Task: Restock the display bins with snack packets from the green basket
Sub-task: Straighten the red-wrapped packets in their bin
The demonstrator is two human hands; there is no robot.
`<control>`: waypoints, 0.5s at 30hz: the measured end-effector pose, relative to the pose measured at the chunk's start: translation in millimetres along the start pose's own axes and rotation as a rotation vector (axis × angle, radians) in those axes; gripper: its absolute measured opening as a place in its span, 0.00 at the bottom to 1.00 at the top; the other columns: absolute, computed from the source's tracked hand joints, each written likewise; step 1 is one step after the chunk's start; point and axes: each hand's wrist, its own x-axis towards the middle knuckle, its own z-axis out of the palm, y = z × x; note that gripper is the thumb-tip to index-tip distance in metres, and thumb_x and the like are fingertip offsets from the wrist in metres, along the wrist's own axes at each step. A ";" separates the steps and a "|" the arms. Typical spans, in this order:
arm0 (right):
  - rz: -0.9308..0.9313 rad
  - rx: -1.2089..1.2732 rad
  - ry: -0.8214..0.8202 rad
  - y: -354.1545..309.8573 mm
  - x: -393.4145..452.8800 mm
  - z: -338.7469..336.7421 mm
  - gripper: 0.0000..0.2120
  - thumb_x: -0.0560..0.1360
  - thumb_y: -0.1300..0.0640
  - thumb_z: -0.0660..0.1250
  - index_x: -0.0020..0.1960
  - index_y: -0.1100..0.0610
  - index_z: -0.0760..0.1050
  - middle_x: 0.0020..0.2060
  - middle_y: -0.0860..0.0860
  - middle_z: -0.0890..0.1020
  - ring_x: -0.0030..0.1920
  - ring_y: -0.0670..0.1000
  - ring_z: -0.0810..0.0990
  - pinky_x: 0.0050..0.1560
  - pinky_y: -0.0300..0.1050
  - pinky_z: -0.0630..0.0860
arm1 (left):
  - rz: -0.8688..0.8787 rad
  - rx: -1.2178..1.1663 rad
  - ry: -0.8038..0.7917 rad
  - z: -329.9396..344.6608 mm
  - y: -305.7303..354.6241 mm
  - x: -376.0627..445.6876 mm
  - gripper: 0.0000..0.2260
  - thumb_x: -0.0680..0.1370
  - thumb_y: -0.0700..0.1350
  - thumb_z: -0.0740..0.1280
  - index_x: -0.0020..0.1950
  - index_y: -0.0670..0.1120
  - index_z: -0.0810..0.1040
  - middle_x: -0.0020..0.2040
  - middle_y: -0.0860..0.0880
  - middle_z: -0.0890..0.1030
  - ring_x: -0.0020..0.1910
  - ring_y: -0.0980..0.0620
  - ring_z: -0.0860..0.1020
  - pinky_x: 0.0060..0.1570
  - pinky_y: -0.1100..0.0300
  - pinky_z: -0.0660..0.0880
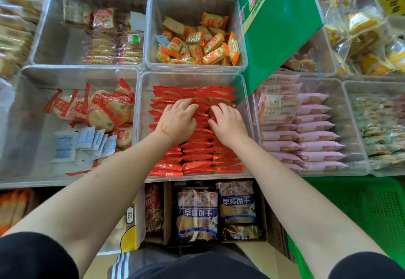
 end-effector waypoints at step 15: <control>-0.096 -0.142 0.003 -48.0 14.3 -10.4 0.12 0.79 0.65 0.59 0.54 0.56 0.78 0.50 0.52 0.80 0.54 0.56 0.73 0.54 0.50 0.66 | -0.049 0.344 0.057 -8.2 -41.2 -60.6 0.16 0.76 0.45 0.61 0.61 0.42 0.77 0.65 0.42 0.75 0.69 0.41 0.68 0.74 0.40 0.50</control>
